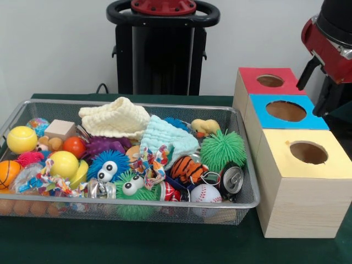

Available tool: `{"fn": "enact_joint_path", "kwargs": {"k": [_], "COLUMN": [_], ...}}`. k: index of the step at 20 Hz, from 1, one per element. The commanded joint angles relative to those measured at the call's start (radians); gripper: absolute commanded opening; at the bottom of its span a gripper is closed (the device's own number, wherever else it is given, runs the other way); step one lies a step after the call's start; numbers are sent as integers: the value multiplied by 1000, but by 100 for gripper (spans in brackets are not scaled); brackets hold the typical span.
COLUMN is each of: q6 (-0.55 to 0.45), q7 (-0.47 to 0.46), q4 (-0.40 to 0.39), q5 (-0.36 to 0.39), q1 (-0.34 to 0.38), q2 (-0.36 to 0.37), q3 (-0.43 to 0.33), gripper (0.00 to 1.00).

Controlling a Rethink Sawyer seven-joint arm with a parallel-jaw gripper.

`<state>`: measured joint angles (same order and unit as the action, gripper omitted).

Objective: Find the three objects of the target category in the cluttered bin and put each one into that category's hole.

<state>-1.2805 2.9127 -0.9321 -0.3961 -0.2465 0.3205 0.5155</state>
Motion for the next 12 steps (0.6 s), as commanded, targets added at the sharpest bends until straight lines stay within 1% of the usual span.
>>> {"fn": "enact_joint_path", "kwargs": {"k": [1, 3, 5, 6, 7, 8, 9, 10, 11, 12], "q6": [42, 90, 184, 260, 312, 396, 430, 492, 512, 543], "q7": [63, -3, -149, -255, -298, -372, -412, -480, -510, -574], "q4": [-54, -90, -147, -185, -209, -253, -274, -308, -326, -355], "q5": [46, 81, 162, 222, 254, 295, 316, 344, 361, 386], "q1": [7, 7, 10, 18, 25, 44, 59, 86, 105, 136], "q2": [0, 16, 40, 57, 69, 92, 107, 131, 145, 165], "q3": [-63, -59, -62, -71, -80, -102, -122, -151, -173, -208], "gripper": [100, 100, 100, 100, 100, 100, 100, 100, 100, 100]}}
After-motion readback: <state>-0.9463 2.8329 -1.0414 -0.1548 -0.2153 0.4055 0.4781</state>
